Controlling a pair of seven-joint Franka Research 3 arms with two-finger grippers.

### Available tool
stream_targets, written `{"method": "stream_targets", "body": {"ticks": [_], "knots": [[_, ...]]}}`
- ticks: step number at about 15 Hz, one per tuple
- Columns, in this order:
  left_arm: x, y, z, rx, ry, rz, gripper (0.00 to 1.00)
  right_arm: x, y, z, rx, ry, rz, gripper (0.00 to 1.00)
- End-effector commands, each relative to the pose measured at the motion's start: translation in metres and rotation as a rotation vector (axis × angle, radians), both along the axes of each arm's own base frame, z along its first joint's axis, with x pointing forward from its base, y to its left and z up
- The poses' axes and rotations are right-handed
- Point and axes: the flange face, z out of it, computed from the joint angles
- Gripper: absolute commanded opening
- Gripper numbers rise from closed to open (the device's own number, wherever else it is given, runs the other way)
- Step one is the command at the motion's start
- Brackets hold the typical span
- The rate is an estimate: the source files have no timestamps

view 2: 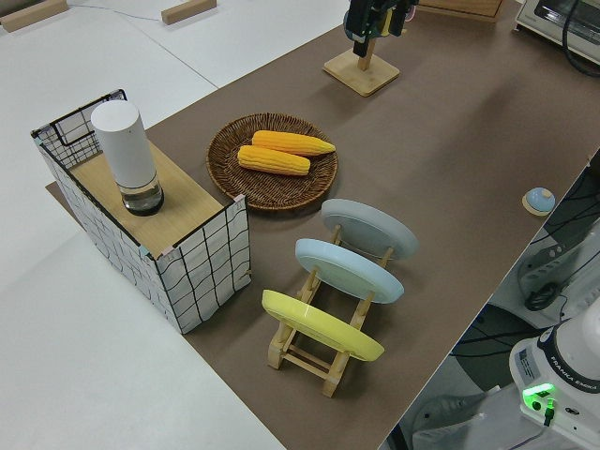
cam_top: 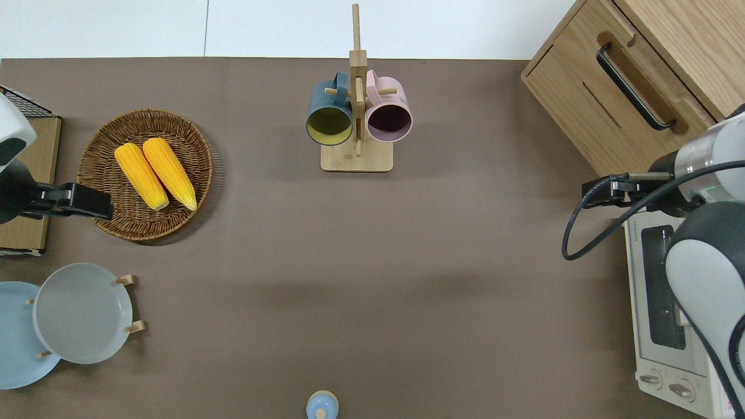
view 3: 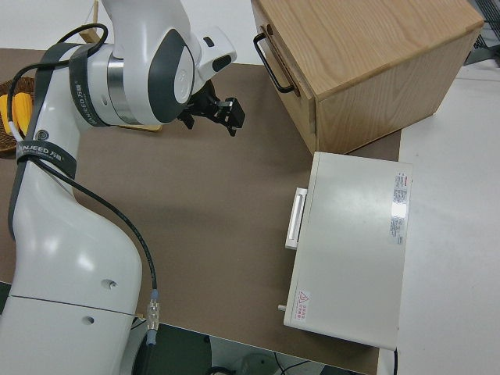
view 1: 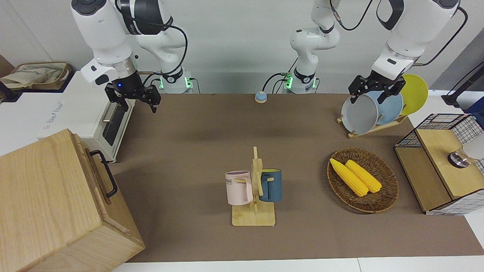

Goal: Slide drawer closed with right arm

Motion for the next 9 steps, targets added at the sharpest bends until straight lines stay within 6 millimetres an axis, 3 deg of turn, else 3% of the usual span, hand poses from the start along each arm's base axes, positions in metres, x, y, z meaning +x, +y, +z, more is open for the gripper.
{"method": "stream_targets", "body": {"ticks": [1, 9], "knots": [[-0.0031, -0.0017, 0.0057, 0.019, 0.003, 0.005, 0.99, -0.0013, 0.004, 0.0136, -0.016, -0.021, -0.005, 0.983], [-0.0031, -0.0017, 0.0057, 0.019, 0.003, 0.005, 0.99, -0.0006, 0.0131, 0.0198, -0.004, 0.0, 0.029, 0.985]]}}
